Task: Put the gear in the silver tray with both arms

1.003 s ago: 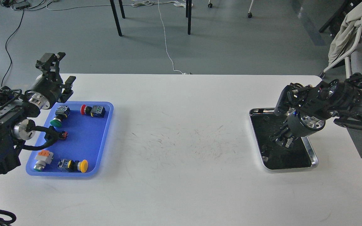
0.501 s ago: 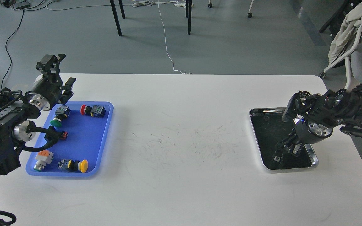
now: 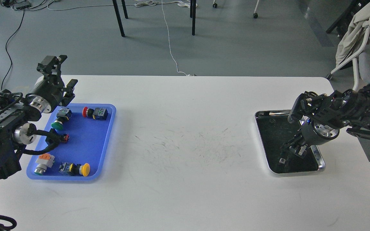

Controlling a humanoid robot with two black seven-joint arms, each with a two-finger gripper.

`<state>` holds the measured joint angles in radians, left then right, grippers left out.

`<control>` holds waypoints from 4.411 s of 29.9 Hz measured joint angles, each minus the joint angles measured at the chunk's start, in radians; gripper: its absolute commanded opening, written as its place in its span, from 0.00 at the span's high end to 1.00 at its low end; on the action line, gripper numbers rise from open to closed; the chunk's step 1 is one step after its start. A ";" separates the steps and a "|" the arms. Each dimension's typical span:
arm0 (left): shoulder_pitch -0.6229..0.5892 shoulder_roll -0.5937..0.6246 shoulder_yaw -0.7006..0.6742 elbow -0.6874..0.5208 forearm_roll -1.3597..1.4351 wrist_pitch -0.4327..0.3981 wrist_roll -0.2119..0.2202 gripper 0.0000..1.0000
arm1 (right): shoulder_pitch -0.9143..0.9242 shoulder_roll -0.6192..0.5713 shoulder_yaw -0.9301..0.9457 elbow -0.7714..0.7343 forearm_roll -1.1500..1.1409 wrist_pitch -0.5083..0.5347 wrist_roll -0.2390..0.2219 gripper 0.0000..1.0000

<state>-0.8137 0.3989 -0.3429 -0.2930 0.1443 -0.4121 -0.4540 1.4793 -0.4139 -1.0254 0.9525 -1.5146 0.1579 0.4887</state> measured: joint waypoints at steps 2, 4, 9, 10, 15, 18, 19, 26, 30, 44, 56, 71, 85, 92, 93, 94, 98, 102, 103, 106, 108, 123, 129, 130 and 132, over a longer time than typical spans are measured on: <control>0.000 0.000 0.002 0.000 0.001 0.000 0.000 0.04 | 0.000 -0.001 0.000 0.000 0.000 -0.001 0.000 0.63; 0.000 0.000 0.002 0.000 0.001 0.000 0.000 0.04 | 0.000 -0.003 0.001 0.000 0.003 -0.004 0.000 0.59; 0.000 0.000 0.005 0.000 0.002 0.001 0.000 0.03 | 0.006 -0.017 0.029 0.001 0.010 -0.007 0.000 0.53; 0.001 0.000 0.005 0.000 0.002 0.000 0.000 0.03 | 0.007 -0.021 0.039 0.001 0.011 -0.007 0.000 0.51; 0.004 0.014 0.005 -0.004 0.003 -0.034 0.003 0.03 | 0.013 -0.042 0.116 0.002 0.031 -0.007 0.000 0.40; 0.016 0.028 0.005 -0.005 0.002 -0.064 0.005 0.03 | 0.017 -0.068 0.183 0.002 0.069 -0.002 0.000 0.35; 0.018 0.036 0.005 -0.006 0.002 -0.069 0.005 0.03 | 0.017 -0.073 0.206 0.002 0.084 -0.001 0.000 0.34; 0.021 0.092 -0.019 -0.008 -0.013 -0.077 0.044 0.03 | 0.012 -0.142 0.382 -0.006 0.232 0.000 0.000 0.26; 0.020 0.093 -0.030 -0.006 -0.020 -0.077 0.069 0.02 | -0.015 -0.202 0.495 -0.007 0.317 -0.012 0.000 0.18; 0.017 0.090 -0.068 -0.012 -0.132 -0.076 0.128 0.02 | -0.292 -0.307 0.928 -0.005 0.923 -0.166 -0.040 0.08; -0.005 0.074 -0.092 -0.029 -0.193 -0.076 0.133 0.02 | -0.447 -0.213 1.047 -0.016 1.268 -0.350 -0.043 0.05; -0.061 0.062 -0.049 -0.069 -0.188 -0.077 0.271 0.01 | -0.539 -0.124 1.142 -0.037 1.301 -0.344 -0.082 0.05; -0.076 0.059 -0.046 -0.071 -0.191 -0.077 0.275 0.01 | -0.580 -0.099 1.313 -0.024 1.464 -0.226 -0.162 0.01; -0.076 0.059 -0.082 -0.086 -0.199 -0.077 0.278 0.01 | -0.641 -0.017 1.502 -0.085 1.587 -0.218 -0.169 0.01; -0.076 0.060 -0.097 -0.087 -0.204 -0.077 0.280 0.01 | -0.652 -0.006 1.519 -0.091 1.589 -0.218 -0.169 0.01; -0.076 0.061 -0.113 -0.087 -0.208 -0.077 0.288 0.01 | -0.663 0.005 1.533 -0.097 1.589 -0.217 -0.169 0.01; -0.076 0.062 -0.156 -0.096 -0.216 -0.077 0.348 0.02 | -0.683 0.019 1.545 -0.103 1.590 -0.208 -0.165 0.01; -0.076 0.063 -0.162 -0.100 -0.218 -0.077 0.415 0.01 | -0.683 0.010 1.540 -0.097 1.589 -0.184 -0.164 0.01; -0.076 0.063 -0.164 -0.103 -0.218 -0.077 0.427 0.01 | -0.683 0.008 1.538 -0.097 1.584 -0.180 -0.163 0.01; -0.091 0.070 -0.158 -0.109 -0.219 -0.077 0.450 0.01 | -0.683 -0.003 1.537 -0.096 1.573 -0.173 -0.159 0.01; -0.094 0.079 -0.145 -0.109 -0.219 -0.077 0.462 0.01 | -0.683 -0.012 1.545 -0.096 1.571 -0.173 -0.157 0.01; -0.095 0.109 -0.110 -0.125 -0.242 -0.077 0.525 0.00 | -0.690 -0.017 1.589 -0.109 1.588 -0.015 -0.213 0.01; -0.095 0.106 -0.187 -0.137 -0.281 -0.075 0.531 0.00 | -0.717 0.034 1.631 -0.136 1.586 -0.020 -0.203 0.01; -0.095 0.104 -0.189 -0.138 -0.282 -0.070 0.531 0.00 | -0.717 0.037 1.630 -0.137 1.584 -0.020 -0.202 0.01; -0.095 0.101 -0.202 -0.137 -0.285 -0.056 0.530 0.00 | -0.718 0.040 1.624 -0.137 1.577 -0.020 -0.201 0.01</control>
<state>-0.9084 0.4998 -0.5446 -0.4304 -0.1404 -0.4683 0.0760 0.7612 -0.3741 0.5990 0.8154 0.0625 0.1374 0.2881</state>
